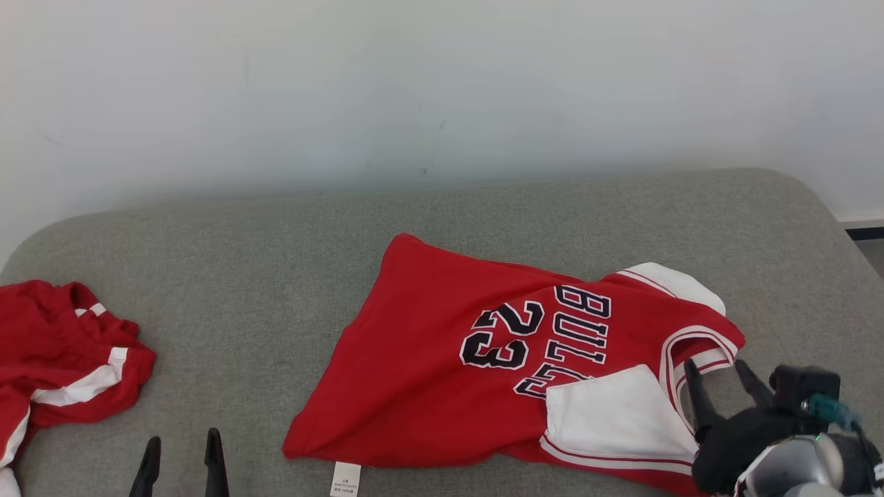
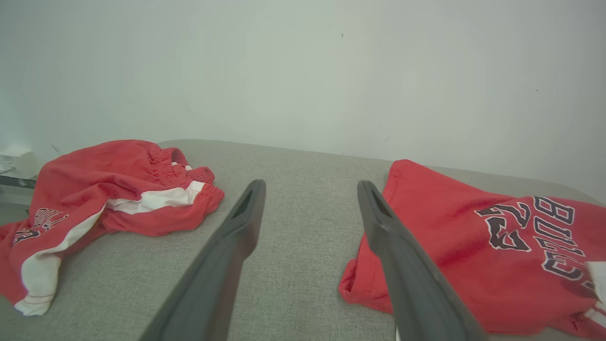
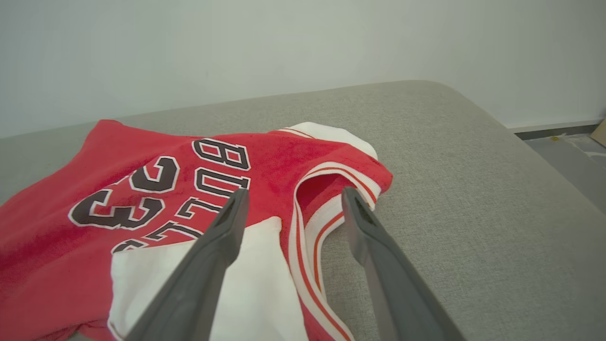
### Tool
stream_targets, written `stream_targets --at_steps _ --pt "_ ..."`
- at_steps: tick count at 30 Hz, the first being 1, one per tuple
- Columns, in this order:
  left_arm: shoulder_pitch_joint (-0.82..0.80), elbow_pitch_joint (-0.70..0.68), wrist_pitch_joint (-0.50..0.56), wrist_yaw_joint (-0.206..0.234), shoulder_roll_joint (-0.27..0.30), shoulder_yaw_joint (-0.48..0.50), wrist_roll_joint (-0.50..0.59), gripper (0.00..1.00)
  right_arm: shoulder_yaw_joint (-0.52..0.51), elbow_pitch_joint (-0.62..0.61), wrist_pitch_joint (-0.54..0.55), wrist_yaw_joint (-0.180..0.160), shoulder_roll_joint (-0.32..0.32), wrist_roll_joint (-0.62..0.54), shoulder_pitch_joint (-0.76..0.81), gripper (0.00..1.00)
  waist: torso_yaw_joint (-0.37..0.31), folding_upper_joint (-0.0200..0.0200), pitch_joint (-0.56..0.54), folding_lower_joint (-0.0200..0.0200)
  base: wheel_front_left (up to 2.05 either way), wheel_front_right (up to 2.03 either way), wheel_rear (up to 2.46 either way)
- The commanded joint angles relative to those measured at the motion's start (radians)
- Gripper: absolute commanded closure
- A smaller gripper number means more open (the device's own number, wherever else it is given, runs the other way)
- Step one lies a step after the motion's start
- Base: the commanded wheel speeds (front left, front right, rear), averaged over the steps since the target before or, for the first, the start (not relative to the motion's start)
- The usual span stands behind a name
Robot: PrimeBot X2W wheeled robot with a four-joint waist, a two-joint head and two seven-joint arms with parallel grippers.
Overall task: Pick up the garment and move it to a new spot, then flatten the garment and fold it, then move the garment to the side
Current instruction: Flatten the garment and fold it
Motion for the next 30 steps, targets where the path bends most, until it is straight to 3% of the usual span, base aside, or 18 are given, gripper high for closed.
stream_targets --at_steps 1,8,14,22,23,24,30 --pt "-0.007 0.005 -0.001 -0.011 -0.004 -0.001 0.014 0.00 -0.046 0.020 0.084 -0.002 -0.019 -0.022 -0.051 0.00 0.004 0.0000 0.013 0.0000 0.00 0.00 0.00" --pt "-0.028 0.012 0.000 -0.034 -0.009 -0.008 0.028 0.00 -0.204 0.120 0.254 -0.002 -0.013 -0.060 -0.162 0.00 0.026 0.0000 0.041 0.0000 0.00 0.00 0.00" --pt "-0.053 0.017 0.000 -0.054 -0.008 -0.015 0.040 0.00 -0.336 0.235 0.278 -0.002 -0.001 -0.006 -0.264 0.00 0.047 0.0000 0.085 0.0000 0.00 0.00 0.00" --pt "-0.082 0.022 -0.001 -0.068 -0.002 -0.013 0.051 0.00 -0.326 0.374 0.257 -0.002 -0.001 0.038 -0.349 0.00 0.066 0.0000 0.125 0.0000 0.00 0.00 0.00" --pt "-0.085 0.023 -0.001 -0.068 -0.002 -0.014 0.052 0.00 -0.324 0.380 0.240 -0.002 -0.009 0.032 -0.354 0.22 0.069 0.0000 0.127 0.0000 0.00 0.00 0.00" --pt "-0.087 0.024 -0.001 -0.070 -0.002 -0.015 0.053 0.00 -0.313 0.382 0.216 -0.002 -0.021 0.020 -0.360 1.00 0.072 0.0000 0.129 0.0000 0.00 0.00 0.00" --pt "-0.105 0.029 -0.001 -0.081 -0.004 -0.028 0.056 0.00 -0.259 0.404 0.089 -0.002 -0.067 -0.049 -0.416 1.00 0.096 0.0000 0.144 0.0000 0.00 0.00 0.00"
